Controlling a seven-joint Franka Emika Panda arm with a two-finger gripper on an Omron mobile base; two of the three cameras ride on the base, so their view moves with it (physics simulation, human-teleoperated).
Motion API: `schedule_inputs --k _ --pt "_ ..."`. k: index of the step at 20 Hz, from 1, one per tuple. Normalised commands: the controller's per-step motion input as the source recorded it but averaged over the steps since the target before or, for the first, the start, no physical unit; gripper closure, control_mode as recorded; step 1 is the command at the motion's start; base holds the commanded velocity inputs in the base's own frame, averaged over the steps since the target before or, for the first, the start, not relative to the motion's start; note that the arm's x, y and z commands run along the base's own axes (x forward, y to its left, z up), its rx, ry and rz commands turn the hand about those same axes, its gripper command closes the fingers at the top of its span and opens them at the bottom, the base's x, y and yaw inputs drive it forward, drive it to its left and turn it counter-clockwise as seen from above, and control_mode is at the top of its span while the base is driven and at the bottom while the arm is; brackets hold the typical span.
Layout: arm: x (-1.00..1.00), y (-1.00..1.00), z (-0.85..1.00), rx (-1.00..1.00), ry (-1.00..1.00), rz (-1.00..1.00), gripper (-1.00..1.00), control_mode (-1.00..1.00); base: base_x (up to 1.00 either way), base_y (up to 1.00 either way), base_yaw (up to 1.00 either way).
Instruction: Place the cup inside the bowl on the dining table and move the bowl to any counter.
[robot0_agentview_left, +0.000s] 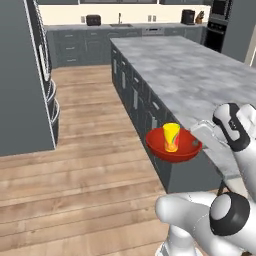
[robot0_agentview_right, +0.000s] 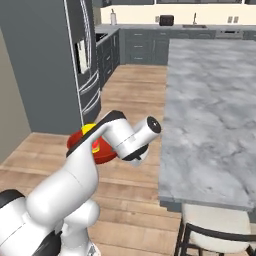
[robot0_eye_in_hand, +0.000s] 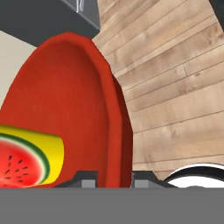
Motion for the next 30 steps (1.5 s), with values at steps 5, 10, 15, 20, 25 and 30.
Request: schedule_inputs --k 5,10,15,20,25,30 --pt "0.00 0.00 0.00 0.00 0.00 0.00 1.00 1.00 0.83 0.50 -0.03" --pt "0.00 0.00 0.00 0.00 0.00 0.00 1.00 1.00 0.93 0.25 -0.01" --pt "0.00 0.00 0.00 0.00 0.00 0.00 1.00 1.00 0.97 0.26 -0.01" --pt "0.00 0.00 0.00 0.00 0.00 0.00 1.00 1.00 0.98 0.32 -0.02" --pt "0.00 0.00 0.00 0.00 0.00 0.00 1.00 1.00 0.95 0.34 -0.02" --pt "0.00 0.00 0.00 0.00 0.00 0.00 1.00 1.00 0.98 0.31 -0.02"
